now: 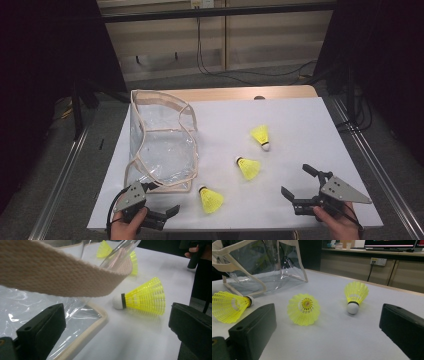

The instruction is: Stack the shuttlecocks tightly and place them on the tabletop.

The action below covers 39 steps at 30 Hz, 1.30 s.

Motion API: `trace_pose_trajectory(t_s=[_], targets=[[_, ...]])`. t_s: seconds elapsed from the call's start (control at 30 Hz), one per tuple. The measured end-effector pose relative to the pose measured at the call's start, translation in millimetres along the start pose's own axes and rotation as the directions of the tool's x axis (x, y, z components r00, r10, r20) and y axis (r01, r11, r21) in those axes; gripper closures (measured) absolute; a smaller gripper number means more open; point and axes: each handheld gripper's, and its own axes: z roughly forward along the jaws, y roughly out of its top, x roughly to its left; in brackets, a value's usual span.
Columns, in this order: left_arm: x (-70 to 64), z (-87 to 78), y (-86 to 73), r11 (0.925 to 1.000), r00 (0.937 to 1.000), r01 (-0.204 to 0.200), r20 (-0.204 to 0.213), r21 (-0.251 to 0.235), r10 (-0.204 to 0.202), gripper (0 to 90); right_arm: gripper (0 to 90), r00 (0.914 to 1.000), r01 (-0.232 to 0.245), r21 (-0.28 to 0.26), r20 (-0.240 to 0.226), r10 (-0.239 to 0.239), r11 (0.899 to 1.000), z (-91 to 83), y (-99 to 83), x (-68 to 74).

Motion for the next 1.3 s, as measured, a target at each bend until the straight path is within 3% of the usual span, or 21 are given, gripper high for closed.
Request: trace_pose_trajectory(t_s=[0.4, 0.47, 0.5, 0.57, 0.87, 0.9, 0.97, 1.13, 1.23, 1.3], targets=[[-2.9, 2.8, -0.6, 0.9994, 0.9997, -0.008, 0.024, 0.033, 0.007, 0.2, 1.0, 0.9999, 0.009, 0.003, -0.005, -0.009, 1.000, 1.6, 0.6, 1.1], [-2.7, 5.5, -2.0, 0.9997, 0.9981, 0.006, 0.062, 0.026, -0.008, 0.3, 1.0, 1.0000, 0.006, 0.006, -0.006, -0.006, 1.000, 1.6, 0.7, 1.2], [-2.1, 6.0, -1.7, 0.9989, 0.9977, -0.014, 0.066, 0.045, 0.011, 0.4, 1.0, 1.0000, 0.007, 0.006, -0.007, -0.007, 1.000, 1.7, 0.7, 1.2], [-4.9, 9.1, -1.0, 0.9986, 0.9975, -0.015, 0.070, 0.050, 0.012, 1.5, 1.0, 0.9999, 0.009, 0.003, -0.012, -0.009, 1.000, 2.1, 0.7, 1.0], [-11.0, 16.4, 2.3, 0.9994, 0.9948, -0.004, 0.102, 0.035, 0.000, 2.0, 1.0, 0.9998, 0.011, 0.004, -0.013, -0.011, 1.000, 2.1, 0.7, 1.3], [-12.3, 17.3, 2.3, 0.9996, 0.9940, 0.014, 0.108, 0.023, -0.016, 2.0, 1.0, 0.9998, 0.013, 0.001, -0.017, -0.012, 1.000, 2.3, 0.7, 1.3], [-14.1, 18.2, 2.7, 0.9994, 0.9937, 0.031, 0.107, 0.016, -0.033, 2.0, 1.0, 0.9998, 0.012, 0.004, -0.013, -0.012, 1.000, 1.9, 0.7, 1.7], [-17.3, 22.7, 6.1, 0.9992, 0.9955, -0.008, 0.094, 0.039, 0.004, 1.9, 1.0, 0.9998, 0.012, 0.004, -0.017, -0.012, 1.000, 1.8, 0.5, 1.1], [-20.0, 24.8, 6.8, 0.9996, 0.9948, 0.013, 0.101, 0.027, -0.015, 1.9, 1.1, 0.9998, 0.009, 0.008, -0.019, -0.009, 1.000, 1.9, 0.7, 2.3], [-20.8, 26.0, 7.5, 0.9995, 0.9940, 0.006, 0.109, 0.030, -0.009, 1.9, 1.1, 0.9997, 0.008, 0.005, -0.023, -0.008, 1.000, 2.2, 0.7, 2.5]])
